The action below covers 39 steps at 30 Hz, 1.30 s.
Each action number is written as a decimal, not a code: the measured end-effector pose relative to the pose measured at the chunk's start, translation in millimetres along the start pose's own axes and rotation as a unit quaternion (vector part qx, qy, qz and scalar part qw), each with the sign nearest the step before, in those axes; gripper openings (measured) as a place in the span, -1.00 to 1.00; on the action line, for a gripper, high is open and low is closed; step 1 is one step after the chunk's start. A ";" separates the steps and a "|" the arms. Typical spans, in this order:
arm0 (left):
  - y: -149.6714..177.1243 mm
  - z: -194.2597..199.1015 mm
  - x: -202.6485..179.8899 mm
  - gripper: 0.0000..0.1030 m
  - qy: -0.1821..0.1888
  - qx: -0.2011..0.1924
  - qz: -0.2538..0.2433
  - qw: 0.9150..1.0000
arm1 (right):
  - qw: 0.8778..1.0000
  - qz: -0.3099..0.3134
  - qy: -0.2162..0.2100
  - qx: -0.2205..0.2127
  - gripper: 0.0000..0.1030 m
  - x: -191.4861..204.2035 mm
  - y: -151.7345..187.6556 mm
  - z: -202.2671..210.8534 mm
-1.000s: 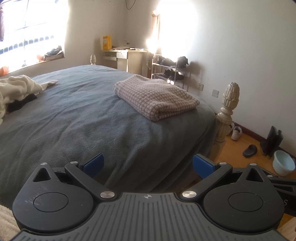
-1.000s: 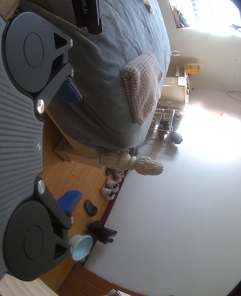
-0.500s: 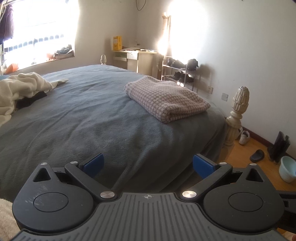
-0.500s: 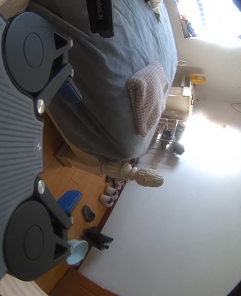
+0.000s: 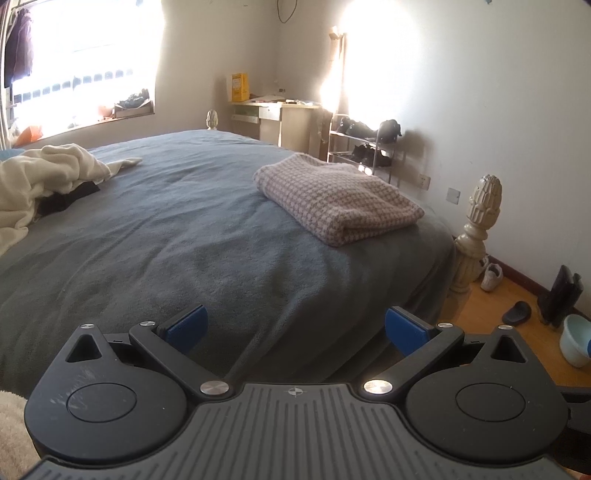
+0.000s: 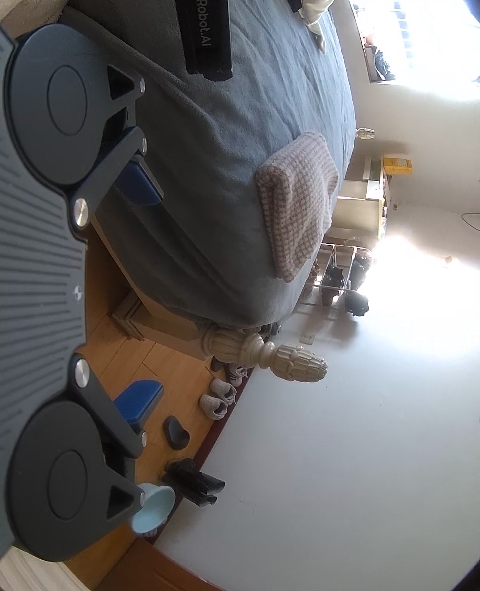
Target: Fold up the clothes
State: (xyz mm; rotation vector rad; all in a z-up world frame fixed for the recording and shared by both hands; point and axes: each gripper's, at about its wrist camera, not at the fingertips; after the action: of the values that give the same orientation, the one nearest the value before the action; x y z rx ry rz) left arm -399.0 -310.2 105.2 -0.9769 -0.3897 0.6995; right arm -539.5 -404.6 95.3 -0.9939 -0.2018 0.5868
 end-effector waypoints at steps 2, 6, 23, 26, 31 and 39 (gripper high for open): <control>-0.3 -0.2 -0.6 1.00 0.000 0.001 -0.001 1.000 | 1.000 -0.001 -0.001 0.001 1.00 -0.2 -0.1 -0.6; 0.1 -0.3 -0.8 1.00 0.002 0.001 -0.003 1.000 | 1.000 0.000 -0.001 0.000 1.00 0.9 0.2 0.8; 2.1 -1.7 -2.0 1.00 0.002 0.008 -0.004 1.000 | 1.000 0.000 0.001 0.001 1.00 1.3 1.0 -0.4; 1.7 -2.4 -2.4 1.00 0.002 0.008 -0.004 1.000 | 1.000 0.000 0.000 0.001 1.00 1.0 2.2 -0.2; 3.5 -3.6 -1.4 1.00 0.001 0.010 -0.004 1.000 | 1.000 0.004 -0.001 0.003 1.00 1.7 3.2 -0.2; 4.3 -2.8 -0.2 1.00 0.002 0.013 -0.005 1.000 | 1.000 0.003 -0.002 0.005 1.00 1.8 2.8 -1.1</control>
State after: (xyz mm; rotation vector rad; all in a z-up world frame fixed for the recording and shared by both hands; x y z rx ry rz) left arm -399.0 -310.5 100.1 -0.9512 -0.3815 0.6924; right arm -538.6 -403.3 92.2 -0.9832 -0.1993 0.5945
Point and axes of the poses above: each gripper's, at about its wrist camera, not at the fingertips, and z roughly against the way its jaws point, x to its left, y to its underside, and after that the axes turned 3 degrees about -z, right-handed
